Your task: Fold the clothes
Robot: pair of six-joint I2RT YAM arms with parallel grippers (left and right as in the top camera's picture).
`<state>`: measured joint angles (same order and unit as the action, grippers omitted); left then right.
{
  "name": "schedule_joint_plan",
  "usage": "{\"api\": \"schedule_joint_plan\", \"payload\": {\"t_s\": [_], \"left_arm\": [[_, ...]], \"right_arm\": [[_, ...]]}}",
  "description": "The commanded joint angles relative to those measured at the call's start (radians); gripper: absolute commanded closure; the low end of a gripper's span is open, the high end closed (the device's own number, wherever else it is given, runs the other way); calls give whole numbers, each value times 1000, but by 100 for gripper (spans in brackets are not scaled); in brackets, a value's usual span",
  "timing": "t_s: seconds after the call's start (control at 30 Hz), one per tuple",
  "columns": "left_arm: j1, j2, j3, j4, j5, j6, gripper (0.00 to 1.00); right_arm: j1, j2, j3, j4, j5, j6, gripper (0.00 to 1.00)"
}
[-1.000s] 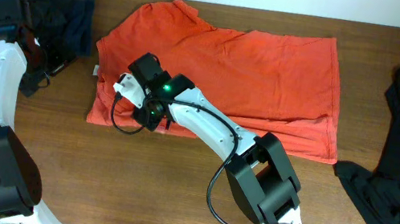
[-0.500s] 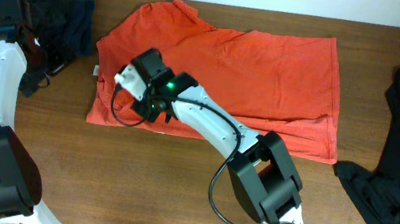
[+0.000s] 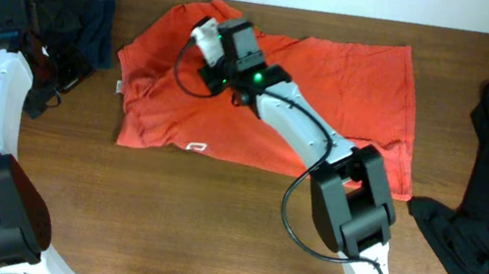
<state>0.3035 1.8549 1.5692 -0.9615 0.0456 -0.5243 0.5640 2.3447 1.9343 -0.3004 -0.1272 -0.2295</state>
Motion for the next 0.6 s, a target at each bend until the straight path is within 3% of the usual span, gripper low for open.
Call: {"api": "schedule_joint_plan", "payload": {"t_s": [0.0, 0.07, 0.13, 0.27, 0.47, 0.57], "left_arm": [[2, -21, 14, -2, -8, -2, 1], [2, -21, 14, -2, -8, -2, 1], [2, -21, 14, -2, -8, -2, 1], [-2, -21, 14, -30, 3, 9, 1], [-91, -21, 14, -26, 183, 227, 1], [-174, -21, 14, -15, 198, 242, 1]], "right_arm": [[7, 37, 20, -2, 3, 4, 51], [11, 38, 19, -13, 4, 11, 32], [13, 37, 19, -17, 4, 37, 24], [2, 21, 34, -54, 26, 106, 23], [-66, -64, 140, -269, 138, 204, 22], [-116, -85, 208, -380, 138, 312, 21]]}}
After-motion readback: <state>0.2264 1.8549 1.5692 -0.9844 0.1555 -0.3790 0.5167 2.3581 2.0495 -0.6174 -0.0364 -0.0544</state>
